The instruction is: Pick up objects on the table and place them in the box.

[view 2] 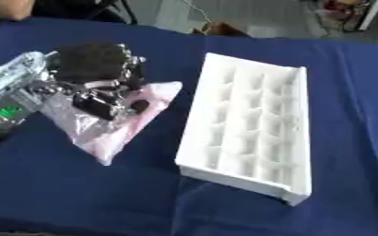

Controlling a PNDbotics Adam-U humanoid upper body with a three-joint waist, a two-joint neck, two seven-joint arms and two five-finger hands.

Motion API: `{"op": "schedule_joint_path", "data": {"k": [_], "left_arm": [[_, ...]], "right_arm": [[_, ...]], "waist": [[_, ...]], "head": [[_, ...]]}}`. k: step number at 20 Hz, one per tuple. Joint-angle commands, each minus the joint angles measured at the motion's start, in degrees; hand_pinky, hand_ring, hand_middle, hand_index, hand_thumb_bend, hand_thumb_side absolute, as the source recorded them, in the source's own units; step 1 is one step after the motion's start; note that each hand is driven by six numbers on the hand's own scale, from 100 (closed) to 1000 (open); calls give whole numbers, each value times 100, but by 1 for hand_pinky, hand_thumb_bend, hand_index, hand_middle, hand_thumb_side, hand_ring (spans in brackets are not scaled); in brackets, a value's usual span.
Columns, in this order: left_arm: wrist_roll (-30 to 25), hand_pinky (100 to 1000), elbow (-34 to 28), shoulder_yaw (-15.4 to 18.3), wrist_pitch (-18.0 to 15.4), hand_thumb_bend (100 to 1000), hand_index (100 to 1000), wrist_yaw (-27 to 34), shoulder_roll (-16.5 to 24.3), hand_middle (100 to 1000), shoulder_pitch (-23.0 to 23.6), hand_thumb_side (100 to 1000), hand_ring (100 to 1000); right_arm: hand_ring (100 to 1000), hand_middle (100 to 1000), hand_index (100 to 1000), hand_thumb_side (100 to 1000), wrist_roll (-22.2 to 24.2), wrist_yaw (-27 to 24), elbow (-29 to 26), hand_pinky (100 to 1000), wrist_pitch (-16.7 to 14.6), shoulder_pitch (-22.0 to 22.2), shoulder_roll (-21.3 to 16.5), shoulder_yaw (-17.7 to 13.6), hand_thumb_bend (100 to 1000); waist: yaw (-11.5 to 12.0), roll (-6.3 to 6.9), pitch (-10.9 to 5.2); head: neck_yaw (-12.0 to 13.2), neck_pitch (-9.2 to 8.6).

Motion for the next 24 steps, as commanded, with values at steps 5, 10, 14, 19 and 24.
{"op": "schedule_joint_path", "data": {"k": [5,10,14,19,24], "left_arm": [[-162,100,-357,305,175,100,100,932,266,100,-324,221,100],[-289,100,-359,270,114,100,100,1060,244,100,-441,218,100],[-332,100,-359,242,77,100,100,1101,230,100,-505,223,100],[-383,100,-359,183,40,100,100,1172,203,100,-630,232,100],[-634,100,-356,-168,94,100,100,1381,-128,100,-1364,235,100]], "right_arm": [[699,819,941,723,5,24,-123,600,22,-13,-158,-54,100],[699,818,941,722,9,24,-125,600,21,-19,-159,-50,100],[699,818,941,721,11,23,-126,600,20,-23,-163,-48,100],[699,818,941,722,16,24,-125,600,19,-24,-168,-45,100],[700,818,941,721,51,6,-112,601,-5,-44,-158,5,100]], "waist": [[11,17,-105],[1,19,-105],[-4,23,-104],[-13,28,-114],[-53,-4,-125]], "head": [[-33,-6],[-35,-6],[-34,-6],[-33,-6],[74,-6]]}}
